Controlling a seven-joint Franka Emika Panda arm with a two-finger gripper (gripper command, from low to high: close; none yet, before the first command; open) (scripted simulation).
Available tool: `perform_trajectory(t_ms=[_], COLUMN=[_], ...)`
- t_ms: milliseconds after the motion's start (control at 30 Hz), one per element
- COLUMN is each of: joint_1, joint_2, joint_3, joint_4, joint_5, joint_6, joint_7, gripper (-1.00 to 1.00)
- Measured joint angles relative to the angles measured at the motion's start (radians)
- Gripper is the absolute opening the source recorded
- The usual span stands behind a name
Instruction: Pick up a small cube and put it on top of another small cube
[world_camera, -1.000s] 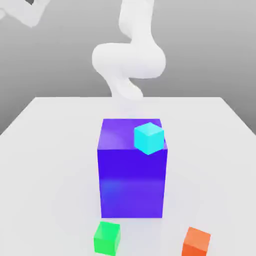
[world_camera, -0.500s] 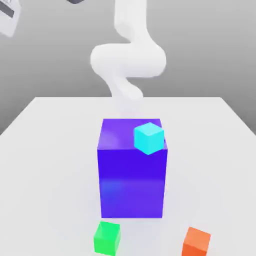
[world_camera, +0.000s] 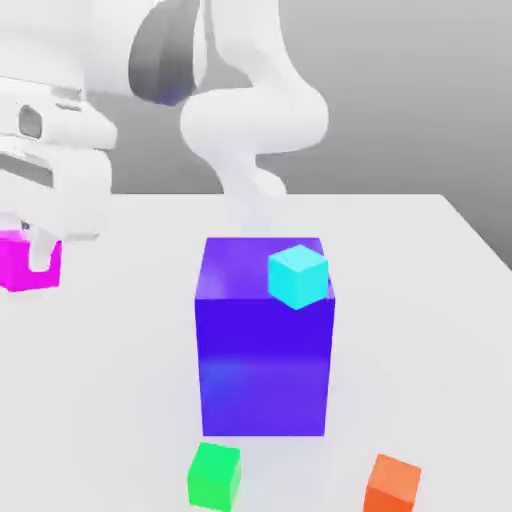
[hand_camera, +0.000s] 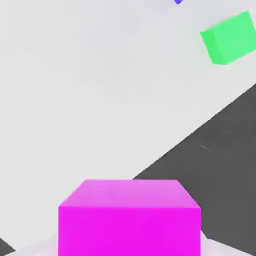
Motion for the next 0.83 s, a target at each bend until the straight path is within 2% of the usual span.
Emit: perform_trajectory(t_ms=[133,267,367,467,500,767,800,833], joint_1=[0.132,0.225,0.225,0.225,0.225,0.225,0.166,0.168], joint_2=[0.134,0.282,0.393,0.393,0.393,0.393,0.423,0.416], joint_3=[-0.044,0.006,0.089,0.088,0.088,0.088,0.155,0.154], joint_4=[-0.014,-0.022,-0.021,-0.021,-0.021,-0.021,-0.019,-0.02], joint_5=[0.168,0.384,0.541,0.538,0.538,0.538,0.57,0.563], joint_6=[0.052,0.086,0.113,0.115,0.115,0.115,0.135,0.127], joint_7=[-0.299,-0.63,-0.849,-0.847,-0.846,-0.846,-0.88,-0.881], gripper=[-1.0,-1.0,-1.0,-1.0,1.0,1.0,1.0,1.0])
